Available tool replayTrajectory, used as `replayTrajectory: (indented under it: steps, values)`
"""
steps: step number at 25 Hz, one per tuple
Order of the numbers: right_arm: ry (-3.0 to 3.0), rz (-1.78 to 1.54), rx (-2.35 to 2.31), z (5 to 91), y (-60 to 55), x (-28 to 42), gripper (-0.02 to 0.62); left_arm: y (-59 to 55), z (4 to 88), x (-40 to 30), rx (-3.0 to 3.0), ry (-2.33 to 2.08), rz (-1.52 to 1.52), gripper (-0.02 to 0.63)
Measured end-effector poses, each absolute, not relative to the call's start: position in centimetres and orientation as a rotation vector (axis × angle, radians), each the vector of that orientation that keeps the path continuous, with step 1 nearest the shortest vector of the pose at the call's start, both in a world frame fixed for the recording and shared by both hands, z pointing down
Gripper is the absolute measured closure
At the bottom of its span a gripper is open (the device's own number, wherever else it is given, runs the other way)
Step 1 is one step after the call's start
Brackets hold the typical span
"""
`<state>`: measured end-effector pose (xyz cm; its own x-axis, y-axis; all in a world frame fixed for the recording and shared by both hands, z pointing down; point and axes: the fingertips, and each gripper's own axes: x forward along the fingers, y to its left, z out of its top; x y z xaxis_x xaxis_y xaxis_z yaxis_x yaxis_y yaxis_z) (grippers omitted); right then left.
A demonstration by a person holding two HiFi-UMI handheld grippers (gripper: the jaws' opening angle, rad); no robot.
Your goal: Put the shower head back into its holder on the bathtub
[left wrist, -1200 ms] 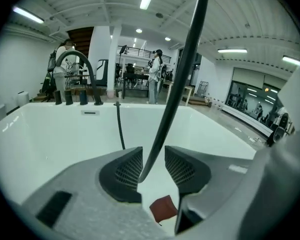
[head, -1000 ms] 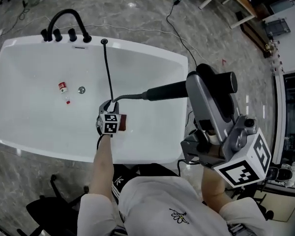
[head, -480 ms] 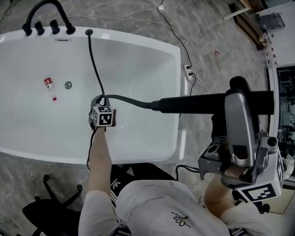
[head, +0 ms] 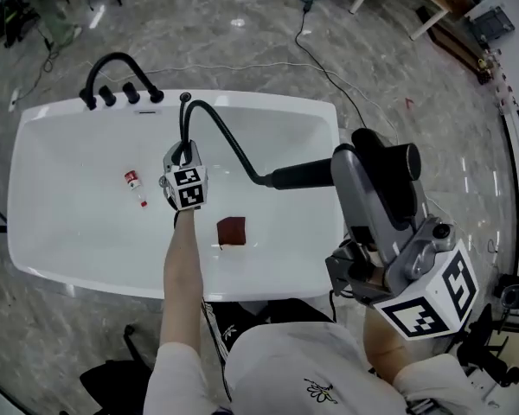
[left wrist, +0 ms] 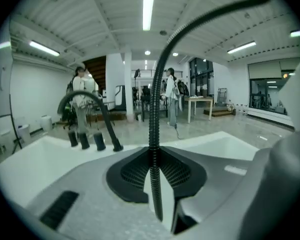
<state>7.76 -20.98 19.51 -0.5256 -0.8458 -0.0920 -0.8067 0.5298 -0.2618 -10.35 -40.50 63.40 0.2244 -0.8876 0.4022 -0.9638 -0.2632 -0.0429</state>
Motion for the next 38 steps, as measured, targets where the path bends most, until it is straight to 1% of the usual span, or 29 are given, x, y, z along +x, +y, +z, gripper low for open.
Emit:
replayTrajectory:
  steps: [4, 11, 14, 16, 19, 24, 27, 32, 38]
  values:
    - [2.587, -0.296, -1.44, 20.3, -23.0, 6.5, 0.463, -46.3, 51.7, -11.0, 2.427, -1.864, 0.408, 0.545]
    - [2.558, -0.337, -1.353, 21.1, -26.6, 5.1, 0.465, -53.4, 29.6, -9.5, 2.764, -2.033, 0.131, 0.545]
    - [2.543, -0.31, -1.352, 20.6, -27.6, 4.7, 0.465, -54.8, 23.4, -7.9, 2.874, -2.054, 0.034, 0.546]
    - [2.536, -0.28, -1.353, 20.2, -28.6, 4.4, 0.465, -56.1, 21.4, -7.1, 2.932, -2.058, 0.031, 0.546]
    - [2.535, -0.244, -1.364, 20.9, -30.2, 4.0, 0.465, -58.0, 22.1, -6.6, 2.967, -2.046, 0.052, 0.546]
    - [2.538, -0.262, -1.365, 24.7, -33.5, 3.9, 0.465, -59.5, 27.1, -7.0, 2.945, -2.048, 0.033, 0.546]
    - [2.533, -0.28, -1.381, 27.1, -35.3, 3.9, 0.465, -59.8, 29.3, -7.8, 2.919, -2.047, -0.043, 0.546]
    - [2.557, -0.319, -1.399, 31.6, -37.0, 3.0, 0.465, -60.9, 35.4, -9.2, 2.886, -2.051, 0.01, 0.546]
    - [2.595, -0.334, -1.419, 35.7, -38.5, 1.7, 0.465, -62.0, 40.5, -11.2, 2.83, -2.074, -0.01, 0.546]
